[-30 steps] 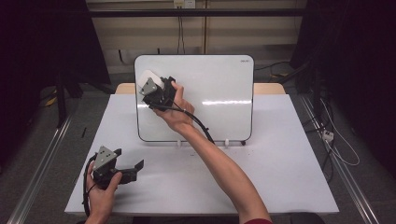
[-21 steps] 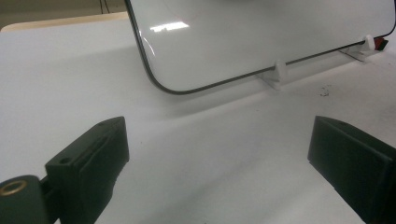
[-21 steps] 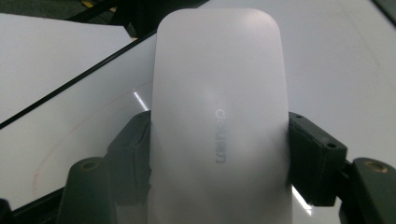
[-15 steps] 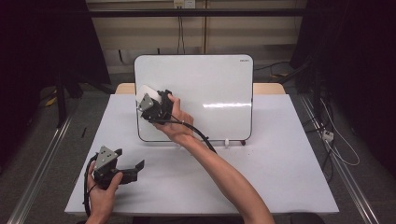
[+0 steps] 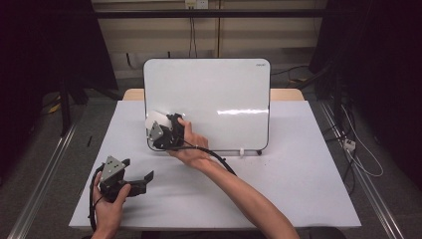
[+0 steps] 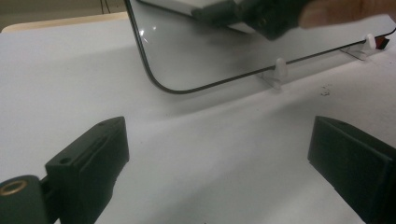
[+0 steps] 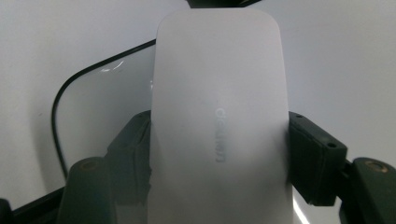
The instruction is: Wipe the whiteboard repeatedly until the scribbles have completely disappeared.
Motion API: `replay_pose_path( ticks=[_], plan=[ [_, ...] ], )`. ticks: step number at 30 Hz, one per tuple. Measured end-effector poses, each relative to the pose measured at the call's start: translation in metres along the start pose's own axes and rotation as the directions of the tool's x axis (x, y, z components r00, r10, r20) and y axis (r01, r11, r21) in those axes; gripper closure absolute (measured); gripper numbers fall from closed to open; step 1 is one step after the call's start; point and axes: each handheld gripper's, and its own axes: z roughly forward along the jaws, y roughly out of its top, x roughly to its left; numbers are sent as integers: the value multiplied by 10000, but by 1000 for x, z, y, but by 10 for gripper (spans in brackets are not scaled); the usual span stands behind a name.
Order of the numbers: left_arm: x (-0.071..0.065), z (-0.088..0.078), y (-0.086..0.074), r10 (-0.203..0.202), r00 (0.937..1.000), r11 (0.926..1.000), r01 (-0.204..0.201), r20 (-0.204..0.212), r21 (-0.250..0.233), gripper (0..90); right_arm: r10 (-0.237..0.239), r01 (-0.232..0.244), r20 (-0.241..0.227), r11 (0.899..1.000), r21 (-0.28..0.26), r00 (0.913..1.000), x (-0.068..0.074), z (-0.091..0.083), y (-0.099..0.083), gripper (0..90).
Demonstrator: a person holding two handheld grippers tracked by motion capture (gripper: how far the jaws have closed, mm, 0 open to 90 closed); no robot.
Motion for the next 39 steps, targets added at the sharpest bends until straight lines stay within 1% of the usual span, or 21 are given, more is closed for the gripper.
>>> replay_pose_path(
  ticks=[2, 4, 5, 8, 10, 11, 13, 17, 19, 21, 22, 23, 24, 28, 31, 34, 35, 37, 39],
  plan=[
    [0, 0, 0, 9, 10000, 10000, -9, -18, -14, 53, -193, 193, -47, 9998, 12, 9998, 3, -3, -6, 316],
    [1, 0, 0, -14, 10000, 10000, 14, -32, 12, 53, -130, 130, -100, 9999, 18, 9999, 5, -7, -11, 316],
    [1, 0, -1, -26, 10000, 10000, 26, -16, -8, 53, -203, 204, -122, 9998, 54, 9997, 5, -8, -14, 316],
    [0, 0, 0, 16, 10000, 10000, -16, -24, 16, 53, -136, 136, -20, 9998, 168, 9999, 5, -13, -22, 316],
    [0, 0, 0, 27, 10000, 10000, -27, -24, 23, 53, 36, -35, -13, 9998, 188, 10000, 2, -15, -27, 316],
    [0, 0, 0, 20, 10000, 10000, -20, -20, 15, 53, 209, -210, 45, 9995, 237, 9998, 1, -17, -29, 316],
    [0, 0, 0, 6, 10000, 10000, -6, -35, 8, 53, 349, -352, 114, 9991, 253, 9993, -3, -19, -33, 316],
    [1, 0, 0, 3, 10000, 10000, -3, -38, 1, 53, 728, -735, 289, 9970, 239, 9969, -14, -22, -39, 315],
    [0, 0, 0, 16, 10000, 10000, -16, -33, 6, 53, 1149, -1160, 465, 9930, 206, 9923, -21, -24, -40, 315],
    [0, 0, 0, -3, 10000, 10000, 3, -35, 23, 53, 1348, -1361, 564, 9905, 213, 9893, -29, -25, -42, 315],
    [1, 1, 0, 6, 10000, 10000, -6, -45, 30, 53, 1379, -1394, 585, 9900, 222, 9887, -32, -25, -41, 315],
    [0, 1, 0, 3, 10000, 10000, -2, -49, 32, 53, 1505, -1522, 646, 9881, 230, 9865, -34, -24, -40, 315],
    [0, 1, 0, 7, 10000, 10000, -7, -26, 5, 53, 1446, -1465, 652, 9889, 253, 9873, -35, -23, -39, 315],
    [-1, 1, 0, 25, 10000, 10000, -25, 5, -24, 53, 1660, -1678, 800, 9857, 163, 9829, -37, -20, -31, 315],
    [0, 2, 0, 10, 10000, 10000, -10, 17, -6, 53, 1602, -1619, 786, 9867, 162, 9840, -42, -15, -23, 315],
    [0, 1, 0, -22, 10000, 10000, 22, -8, -1, 53, 1659, -1672, 846, 9859, 83, 9825, -45, -11, -14, 315],
    [0, 1, 0, -20, 10000, 10000, 20, 1, 2, 53, 1730, -1742, 875, 9847, 65, 9810, -46, -9, -10, 315],
    [0, 1, 0, 4, 10000, 10000, -4, 27, 3, 53, 1719, -1728, 858, 9850, 24, 9814, -47, -5, -4, 315],
    [0, 1, 0, 12, 10000, 10000, -12, 16, -22, 53, 1701, -1710, 949, 9853, 18, 9808, -45, -3, 1, 315]
  ],
)
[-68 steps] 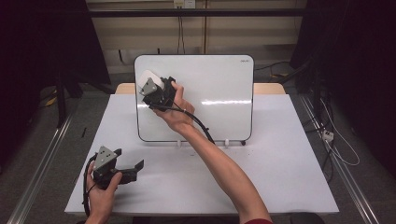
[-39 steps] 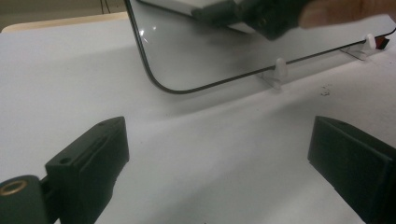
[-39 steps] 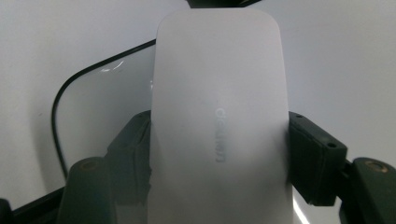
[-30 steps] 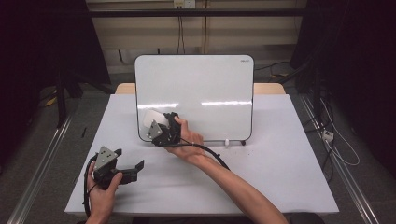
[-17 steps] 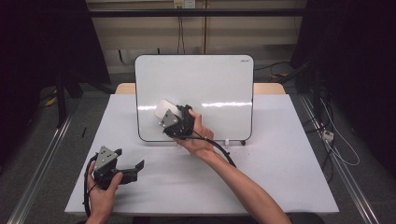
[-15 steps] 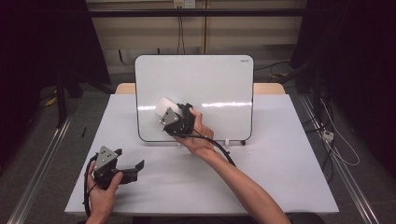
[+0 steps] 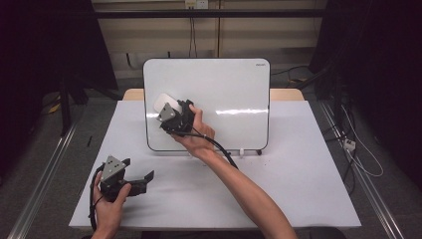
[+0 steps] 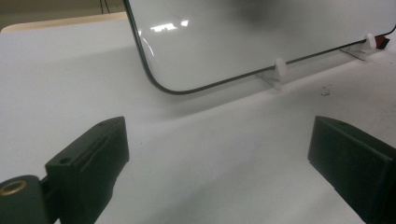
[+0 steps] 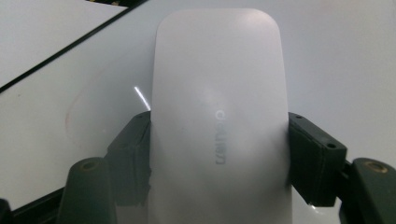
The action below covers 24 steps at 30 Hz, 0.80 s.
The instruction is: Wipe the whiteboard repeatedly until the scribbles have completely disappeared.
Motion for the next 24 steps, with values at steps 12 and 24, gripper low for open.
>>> replay_pose_path(
  ticks=[12, 24],
  plan=[
    [-1, -1, 0, 8, 10000, 10000, -8, -33, -4, 53, -1186, 1195, -269, 9922, 351, 9926, 30, 1, 1, 316],
    [-2, 0, 0, 35, 10000, 10000, -35, -44, 35, 53, -2144, 2205, -851, 9728, 705, 9730, 49, -11, -21, 317]
  ],
)
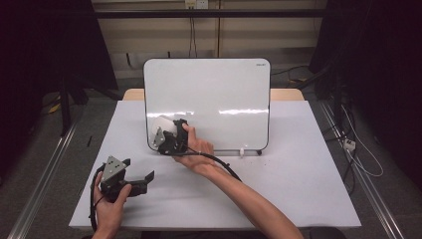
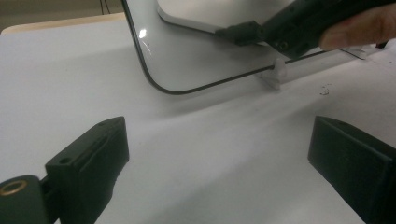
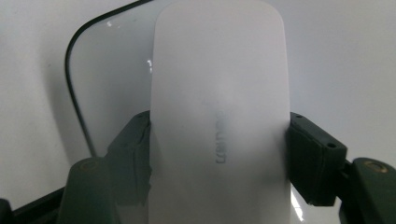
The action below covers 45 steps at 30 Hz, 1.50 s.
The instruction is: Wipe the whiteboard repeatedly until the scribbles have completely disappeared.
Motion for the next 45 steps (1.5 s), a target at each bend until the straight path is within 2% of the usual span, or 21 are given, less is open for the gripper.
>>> replay_pose_path(
  ticks=[5, 8, 10, 13, 18, 22, 24, 27, 29, 35, 38, 40, 42, 44, 45],
  plan=[
    [0, 0, 0, 7, 10000, 10000, -7, -8, 6, 53, -254, 255, -197, 9997, 31, 9995, 4, -5, -10, 317],
    [1, 0, 0, -11, 10000, 10000, 11, -21, 7, 53, 52, -50, -214, 9999, 110, 9998, 4, -7, -14, 317],
    [1, -1, 0, -2, 10000, 10000, 2, -34, 0, 53, 68, -67, -213, 9999, 89, 9998, 2, -8, -16, 317],
    [2, -1, 0, -28, 10000, 10000, 28, -28, -30, 53, 468, -466, -134, 9987, 190, 9988, -1, -10, -18, 316],
    [2, -1, 0, 0, 10000, 10000, 0, -28, -14, 53, 1106, -1108, 135, 9937, 190, 9938, -17, -14, -28, 316],
    [2, -1, 0, -7, 10000, 10000, 7, -36, -9, 53, 1891, -1892, 344, 9819, -9, 9814, -31, -17, -38, 316],
    [1, 0, 0, -35, 10000, 10000, 35, -17, -35, 53, 2087, -2084, 298, 9780, -130, 9775, -34, -18, -40, 316],
    [1, 1, 0, -2, 10000, 10000, 2, -5, -3, 53, 2149, -2146, 208, 9766, -151, 9764, -36, -18, -41, 316],
    [1, 1, 0, -15, 10000, 10000, 15, 3, -8, 53, 2652, -2655, -131, 9638, -252, 9641, -39, -19, -41, 316],
    [3, 1, -1, -61, 10000, 10000, 61, -7, 55, 53, 3380, -3423, -798, 9383, -484, 9378, -47, -21, -46, 316],
    [4, 0, -2, -122, 9999, 9999, 122, -25, 9, 53, 3524, -3590, -963, 9312, -630, 9309, -48, -23, -47, 316],
    [4, 1, -2, -128, 9999, 9999, 128, -23, 4, 53, 3654, -3757, -1157, 9229, -841, 9236, -50, -28, -47, 316],
    [4, 1, -2, -98, 10000, 9999, 98, -4, 27, 53, 3668, -3775, -1102, 9205, -1010, 9238, -52, -32, -47, 316],
    [3, 0, -1, -92, 10000, 10000, 92, -7, 16, 53, 3954, -4071, -1135, 9065, -1118, 9115, -56, -36, -50, 316],
    [3, 0, -1, -90, 10000, 10000, 91, -28, 33, 53, 3961, -4077, -1116, 9059, -1146, 9114, -58, -37, -52, 316]
  ],
)
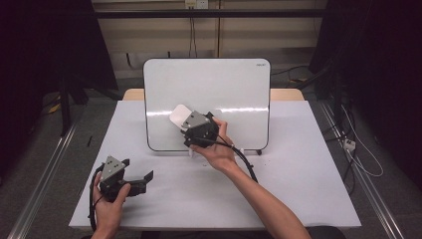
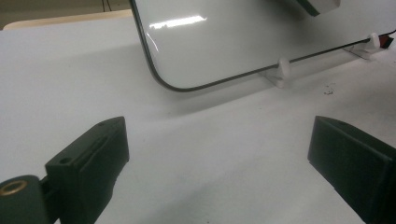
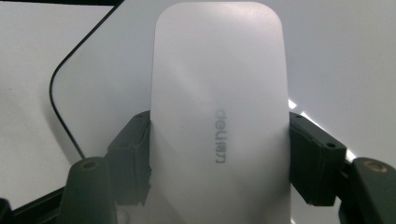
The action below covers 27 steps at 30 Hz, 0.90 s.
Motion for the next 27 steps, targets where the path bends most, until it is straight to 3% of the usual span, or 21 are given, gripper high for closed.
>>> replay_pose_path(
  ticks=[14, 25, 27],
  plan=[
    [-2, -1, 1, 64, 10000, 10000, -64, -52, 3, 53, 975, -972, 33, 9941, -490, 9952, -19, -22, -16, 316],
    [1, -2, -1, -74, 9999, 10000, 74, -79, -23, 53, 1447, -1425, 602, 9890, -393, 9876, -44, -44, -37, 316],
    [1, -2, -1, -50, 10000, 10000, 50, -74, 5, 53, 1349, -1326, 821, 9906, -337, 9874, -48, -47, -41, 316]
  ],
)
